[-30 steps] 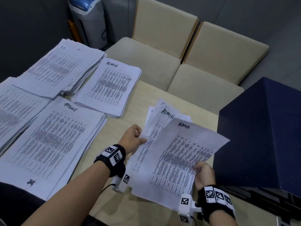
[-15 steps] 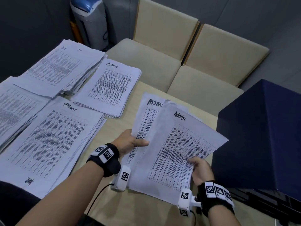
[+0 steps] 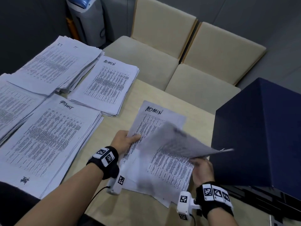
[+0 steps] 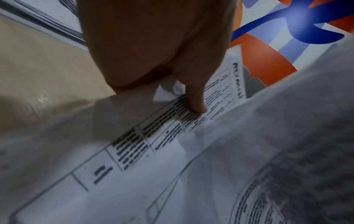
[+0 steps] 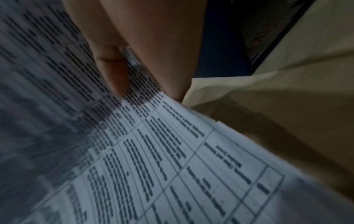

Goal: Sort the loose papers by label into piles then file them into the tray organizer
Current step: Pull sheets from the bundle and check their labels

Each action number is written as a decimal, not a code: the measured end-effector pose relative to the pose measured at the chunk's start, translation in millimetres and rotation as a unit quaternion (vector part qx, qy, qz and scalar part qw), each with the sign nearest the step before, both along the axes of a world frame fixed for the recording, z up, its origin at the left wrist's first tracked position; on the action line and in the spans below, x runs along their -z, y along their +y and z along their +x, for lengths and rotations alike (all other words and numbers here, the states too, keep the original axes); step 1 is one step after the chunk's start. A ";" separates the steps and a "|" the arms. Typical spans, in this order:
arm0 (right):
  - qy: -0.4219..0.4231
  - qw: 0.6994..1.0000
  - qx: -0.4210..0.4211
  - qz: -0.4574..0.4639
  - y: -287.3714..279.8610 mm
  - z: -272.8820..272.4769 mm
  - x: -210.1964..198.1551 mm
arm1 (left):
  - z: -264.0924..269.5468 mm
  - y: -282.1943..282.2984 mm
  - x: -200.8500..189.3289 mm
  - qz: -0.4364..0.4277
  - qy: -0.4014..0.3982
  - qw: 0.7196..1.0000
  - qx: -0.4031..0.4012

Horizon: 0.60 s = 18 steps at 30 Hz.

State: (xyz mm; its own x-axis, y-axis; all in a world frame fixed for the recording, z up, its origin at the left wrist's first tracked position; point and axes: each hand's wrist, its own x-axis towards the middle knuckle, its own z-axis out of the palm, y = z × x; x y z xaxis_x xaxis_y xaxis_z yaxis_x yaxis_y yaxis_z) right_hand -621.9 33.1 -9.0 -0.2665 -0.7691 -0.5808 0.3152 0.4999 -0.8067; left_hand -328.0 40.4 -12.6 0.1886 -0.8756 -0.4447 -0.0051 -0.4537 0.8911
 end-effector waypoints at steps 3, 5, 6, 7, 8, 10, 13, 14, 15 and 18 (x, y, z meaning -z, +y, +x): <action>-0.080 0.996 -0.042 0.008 1.8 7.3 -7.7 | -7.8 0.9 -9.1 -0.003 0.029 0.999 0.026; -0.104 0.992 -0.075 -0.013 6.2 13.1 -15.6 | -14.2 -0.7 -7.4 0.016 -0.001 0.998 0.057; -0.108 0.991 -0.080 -0.022 8.9 15.5 -17.6 | -18.6 -1.6 -6.1 0.026 -0.013 0.996 0.080; -0.106 0.992 -0.071 -0.024 9.6 15.8 -16.1 | -22.9 -2.5 -3.7 0.032 -0.008 0.994 0.101; -0.094 0.994 -0.057 -0.022 10.1 16.5 -16.2 | -27.4 -3.1 -4.7 0.043 0.008 0.994 0.101; -0.050 0.999 -0.021 -0.007 9.3 13.8 -11.6 | -33.4 -4.5 -8.3 0.066 0.020 0.996 0.062; -0.017 0.999 0.025 0.028 7.9 6.7 -5.9 | -28.8 -8.7 2.6 0.011 -0.131 0.991 -0.003; -0.020 0.999 0.041 0.023 8.2 3.6 -3.8 | -24.5 -9.6 9.8 0.023 -0.225 0.974 -0.009; -0.022 0.998 0.059 0.015 9.0 1.0 -0.9 | -20.3 -9.0 14.6 0.059 -0.301 0.952 -0.005; -0.025 0.996 0.085 -0.001 10.6 -2.9 6.2 | -15.0 -6.6 25.4 0.144 -0.410 0.897 0.084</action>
